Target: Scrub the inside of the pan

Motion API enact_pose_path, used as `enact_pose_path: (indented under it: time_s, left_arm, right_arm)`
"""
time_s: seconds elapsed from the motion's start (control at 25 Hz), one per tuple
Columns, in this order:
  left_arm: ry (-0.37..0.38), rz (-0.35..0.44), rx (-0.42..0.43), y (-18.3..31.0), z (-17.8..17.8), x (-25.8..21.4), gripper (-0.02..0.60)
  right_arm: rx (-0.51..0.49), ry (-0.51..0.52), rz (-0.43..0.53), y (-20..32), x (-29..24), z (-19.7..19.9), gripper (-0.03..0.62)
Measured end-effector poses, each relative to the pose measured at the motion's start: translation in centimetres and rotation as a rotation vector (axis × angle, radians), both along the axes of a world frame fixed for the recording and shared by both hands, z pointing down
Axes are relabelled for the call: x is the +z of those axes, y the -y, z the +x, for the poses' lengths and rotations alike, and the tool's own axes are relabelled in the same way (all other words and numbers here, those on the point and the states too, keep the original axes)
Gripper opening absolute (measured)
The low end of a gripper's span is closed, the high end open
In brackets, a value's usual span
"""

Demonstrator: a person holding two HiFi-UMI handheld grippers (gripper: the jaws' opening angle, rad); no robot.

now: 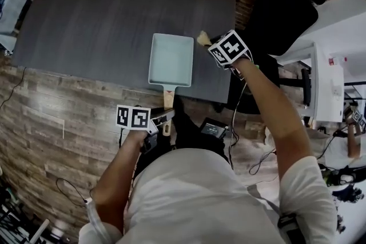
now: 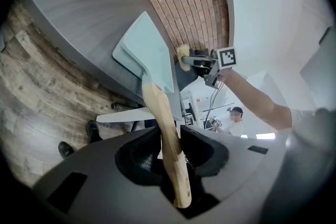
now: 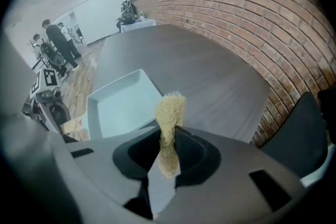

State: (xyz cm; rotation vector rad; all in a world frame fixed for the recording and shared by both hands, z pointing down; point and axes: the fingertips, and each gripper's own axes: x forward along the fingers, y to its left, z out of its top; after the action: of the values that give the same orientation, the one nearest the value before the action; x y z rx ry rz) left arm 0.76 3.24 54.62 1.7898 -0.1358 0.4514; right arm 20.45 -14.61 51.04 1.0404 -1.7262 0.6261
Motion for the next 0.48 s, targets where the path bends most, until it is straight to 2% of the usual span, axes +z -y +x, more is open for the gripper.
enact_pose_path:
  time_s: [0.48]
  left_arm:
    - [0.012, 0.005, 0.126, -0.3, -1.7, -0.1, 0.121]
  right_arm:
    - [0.159, 0.176, -0.081, 7.9, 3.1, -1.2, 0.084]
